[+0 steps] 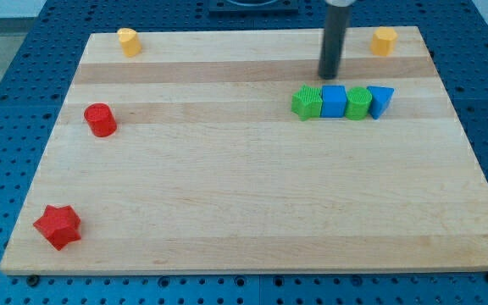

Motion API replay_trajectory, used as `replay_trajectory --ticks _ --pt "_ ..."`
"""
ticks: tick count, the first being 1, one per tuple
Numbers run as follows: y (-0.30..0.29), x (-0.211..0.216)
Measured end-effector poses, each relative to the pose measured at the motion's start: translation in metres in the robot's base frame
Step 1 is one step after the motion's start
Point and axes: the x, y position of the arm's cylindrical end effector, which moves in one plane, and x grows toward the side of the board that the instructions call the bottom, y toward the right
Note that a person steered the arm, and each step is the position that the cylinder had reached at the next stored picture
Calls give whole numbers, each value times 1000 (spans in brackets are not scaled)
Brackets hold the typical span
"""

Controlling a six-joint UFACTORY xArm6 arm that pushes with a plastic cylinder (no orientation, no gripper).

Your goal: Slide the yellow hexagon towards center

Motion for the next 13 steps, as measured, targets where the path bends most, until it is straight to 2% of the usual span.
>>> replay_trajectory --ticks 2,4,6,10,12,13 --pt "109 -13" --pt "146 -54" --pt "128 -72" --pt "16 -90" --pt "-37 -88" --pt "-56 -75"
